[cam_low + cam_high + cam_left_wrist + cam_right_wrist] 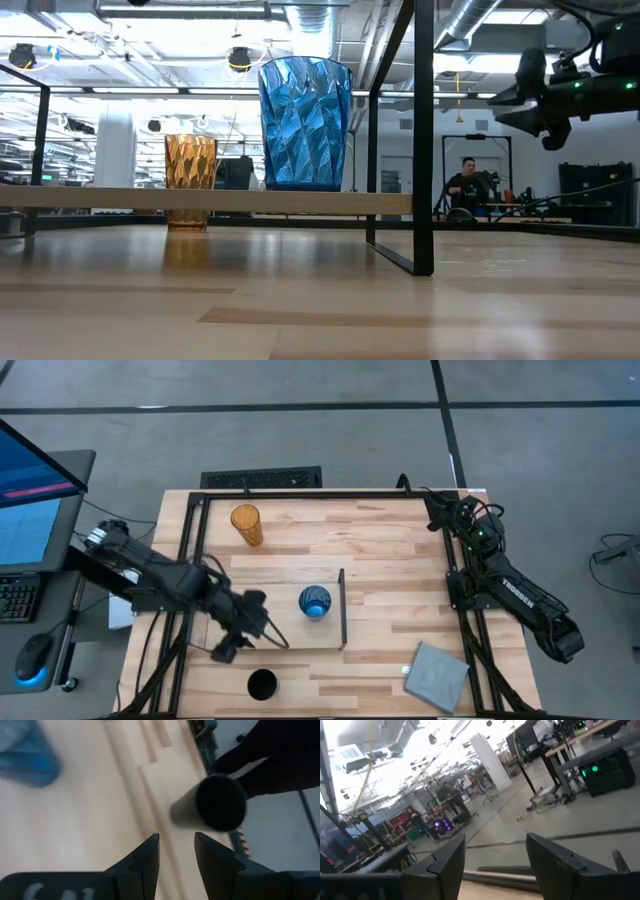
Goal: Stack small to large cups/mugs on shelf
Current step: Put the black cup on the shelf
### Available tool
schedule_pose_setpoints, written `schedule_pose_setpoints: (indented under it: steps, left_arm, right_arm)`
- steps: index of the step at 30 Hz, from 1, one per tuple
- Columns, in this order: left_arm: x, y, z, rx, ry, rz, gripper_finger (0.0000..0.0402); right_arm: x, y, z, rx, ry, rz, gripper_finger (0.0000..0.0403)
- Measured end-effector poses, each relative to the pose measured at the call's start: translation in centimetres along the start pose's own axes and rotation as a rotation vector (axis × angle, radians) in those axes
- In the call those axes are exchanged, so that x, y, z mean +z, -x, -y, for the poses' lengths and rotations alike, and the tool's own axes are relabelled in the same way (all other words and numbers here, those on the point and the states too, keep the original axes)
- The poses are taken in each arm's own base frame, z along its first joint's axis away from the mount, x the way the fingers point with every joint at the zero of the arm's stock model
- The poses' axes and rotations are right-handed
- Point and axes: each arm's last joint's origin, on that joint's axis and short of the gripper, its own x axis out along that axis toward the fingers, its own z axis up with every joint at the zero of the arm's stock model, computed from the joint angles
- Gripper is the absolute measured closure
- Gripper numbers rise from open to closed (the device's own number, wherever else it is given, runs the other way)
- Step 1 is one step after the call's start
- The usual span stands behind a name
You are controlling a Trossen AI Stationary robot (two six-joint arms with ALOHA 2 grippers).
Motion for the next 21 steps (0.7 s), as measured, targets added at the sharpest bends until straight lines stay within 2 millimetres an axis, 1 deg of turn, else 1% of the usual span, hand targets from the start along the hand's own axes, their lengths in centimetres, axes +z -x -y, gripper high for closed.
schedule_pose_setpoints:
  steps: [3,6,8,13,17,19,21]
  left_arm:
    - [1.1,-1.2,1.2,-0.018,0.023,-0.012,0.0288]
    - [2.1,-1.8,2.1,-0.001,0.052,-0.010,0.0288]
    - [2.4,-2.1,2.5,-0.001,0.069,-0.013,0.0288]
    - [1.9,-3.1,2.9,0.008,0.167,-0.046,0.0288]
    - [1.7,-4.0,3.3,0.037,0.186,-0.065,0.0288]
    - [2.1,-4.8,3.5,0.025,0.179,-0.045,0.0288]
    - [2.1,-5.9,3.8,0.031,0.175,-0.075,0.0288]
  right_arm:
    - [-0.3,0.0,0.2,-0.017,-0.008,-0.029,0.0173]
    - [-0.5,0.0,0.3,-0.031,-0.015,-0.053,0.0173]
    - [-0.7,0.0,0.4,-0.041,-0.017,-0.070,0.0173]
    - [-1.0,0.1,0.5,-0.054,-0.024,-0.099,0.0173]
    - [-1.1,0.1,0.6,-0.048,-0.094,-0.119,0.0173]
    - [-1.1,0.1,0.6,-0.049,-0.102,-0.120,0.0173]
    - [-1.1,0.1,0.6,-0.049,-0.103,-0.120,0.0173]
